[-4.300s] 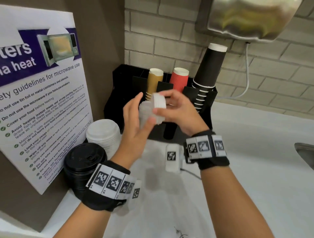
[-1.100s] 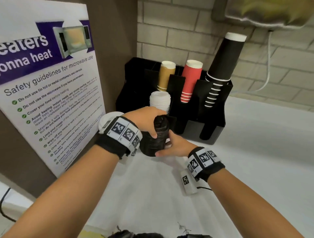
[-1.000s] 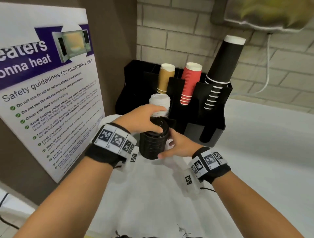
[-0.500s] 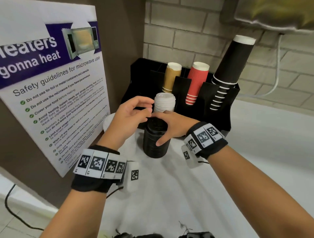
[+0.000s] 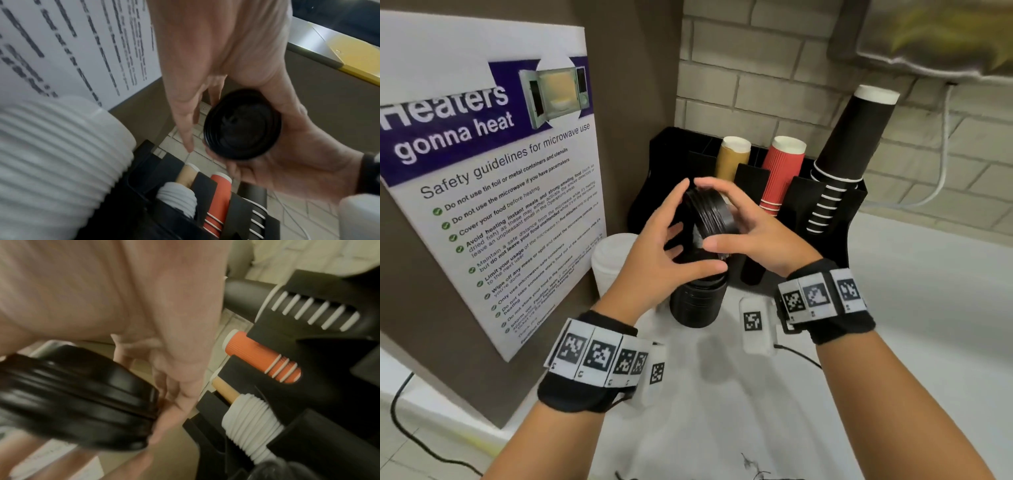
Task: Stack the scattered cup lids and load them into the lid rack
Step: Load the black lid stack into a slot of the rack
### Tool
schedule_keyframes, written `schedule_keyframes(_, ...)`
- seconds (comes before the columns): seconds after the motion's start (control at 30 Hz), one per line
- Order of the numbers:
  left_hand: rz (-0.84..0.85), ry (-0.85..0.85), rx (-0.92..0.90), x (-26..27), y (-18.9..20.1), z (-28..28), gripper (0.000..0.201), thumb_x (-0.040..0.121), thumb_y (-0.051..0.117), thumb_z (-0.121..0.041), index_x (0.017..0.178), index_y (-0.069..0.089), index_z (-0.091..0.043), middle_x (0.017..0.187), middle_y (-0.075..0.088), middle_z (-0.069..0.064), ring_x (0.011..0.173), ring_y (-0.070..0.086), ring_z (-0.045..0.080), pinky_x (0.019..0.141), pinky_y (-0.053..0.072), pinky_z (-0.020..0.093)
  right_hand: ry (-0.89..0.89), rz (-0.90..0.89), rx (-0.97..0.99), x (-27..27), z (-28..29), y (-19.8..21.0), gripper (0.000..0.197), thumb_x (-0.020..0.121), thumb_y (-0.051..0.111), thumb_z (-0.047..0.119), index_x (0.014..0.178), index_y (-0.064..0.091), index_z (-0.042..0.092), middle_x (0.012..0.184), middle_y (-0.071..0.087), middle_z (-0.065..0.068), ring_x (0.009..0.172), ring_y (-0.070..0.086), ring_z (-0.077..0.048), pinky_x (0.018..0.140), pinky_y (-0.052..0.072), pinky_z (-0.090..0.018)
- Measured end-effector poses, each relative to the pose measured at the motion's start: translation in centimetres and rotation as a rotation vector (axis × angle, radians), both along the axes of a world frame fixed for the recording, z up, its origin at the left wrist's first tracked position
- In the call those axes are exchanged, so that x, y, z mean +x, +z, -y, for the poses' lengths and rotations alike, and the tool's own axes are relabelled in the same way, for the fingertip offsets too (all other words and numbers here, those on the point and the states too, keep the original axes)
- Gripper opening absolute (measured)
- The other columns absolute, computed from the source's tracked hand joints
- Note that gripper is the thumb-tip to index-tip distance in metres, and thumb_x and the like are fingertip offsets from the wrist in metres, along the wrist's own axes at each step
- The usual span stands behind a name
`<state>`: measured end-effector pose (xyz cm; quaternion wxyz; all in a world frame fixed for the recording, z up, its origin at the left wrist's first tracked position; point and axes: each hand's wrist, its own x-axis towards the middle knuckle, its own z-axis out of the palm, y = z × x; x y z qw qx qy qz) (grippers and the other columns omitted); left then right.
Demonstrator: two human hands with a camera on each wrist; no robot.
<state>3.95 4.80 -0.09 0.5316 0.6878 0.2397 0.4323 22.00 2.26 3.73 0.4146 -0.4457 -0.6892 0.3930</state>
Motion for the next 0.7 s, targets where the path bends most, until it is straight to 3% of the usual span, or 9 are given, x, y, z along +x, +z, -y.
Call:
schedule_keyframes(0.07, 0.082, -0.027, -0.002, 0.5, 0.1, 0.2, 0.1, 0.058, 0.089, -0.034, 0.137, 0.032, -0.057, 0.153, 0.032, -0.017, 0.134, 0.046, 0.015, 0.104, 0.047, 0.044, 0.033, -0.081, -0.027, -0.1, 0.6, -0.1, 0.072, 0.078, 0.073, 0.02, 0.141, 0.039, 0.026, 0.135, 0.051, -0.009, 0.121, 0.054, -0.027, 0.103, 0.046, -0.042)
schedule_keyframes(0.23, 0.12, -0.078, -0.002, 1.1, -0.1, 0.2, 0.097, 0.057, 0.091, -0.026, 0.137, 0.041, -0.048, 0.138, 0.046, -0.025, 0.125, 0.054, 0.011, 0.09, 0.055, 0.034, -0.022, -0.107, -0.104, 1.6, 1.5, 0.0, 0.074, 0.076, 0.075, 0.023, 0.142, 0.043, 0.025, 0.134, 0.052, -0.018, 0.121, 0.055, -0.034, 0.102, 0.044, -0.056)
schedule_keyframes(0.37, 0.117, -0.101, -0.011, 1.9, -0.4, 0.6, 0.1, 0.058, 0.088, -0.021, 0.142, 0.038, -0.04, 0.133, 0.05, -0.03, 0.124, 0.055, 0.01, 0.089, 0.055, 0.032, -0.055, -0.045, -0.087, 2.3, 1.8, 0.2, 0.074, 0.075, 0.077, 0.017, 0.141, 0.045, 0.018, 0.13, 0.058, -0.016, 0.12, 0.057, -0.029, 0.104, 0.044, -0.05)
schedule_keyframes(0.57, 0.091, -0.14, -0.008, 2.8, -0.4, 0.5, 0.106, 0.06, 0.084, -0.017, 0.149, 0.03, -0.033, 0.132, 0.048, -0.037, 0.126, 0.051, 0.001, 0.09, 0.054, 0.026, -0.131, 0.006, -0.024, 2.8, 2.5, 0.5, 0.074, 0.071, 0.082, 0.013, 0.137, 0.05, 0.021, 0.124, 0.061, -0.01, 0.116, 0.06, -0.02, 0.1, 0.048, -0.037)
schedule_keyframes(0.7, 0.078, -0.134, -0.012, 3.3, -0.2, 0.3, 0.108, 0.059, 0.084, -0.022, 0.149, 0.027, -0.038, 0.151, 0.035, -0.018, 0.136, 0.042, 0.009, 0.103, 0.048, 0.045, -0.158, 0.032, 0.032, 2.7, 2.5, 0.8, 0.072, 0.071, 0.081, 0.008, 0.136, 0.05, 0.015, 0.123, 0.062, -0.01, 0.114, 0.06, -0.02, 0.102, 0.047, -0.035)
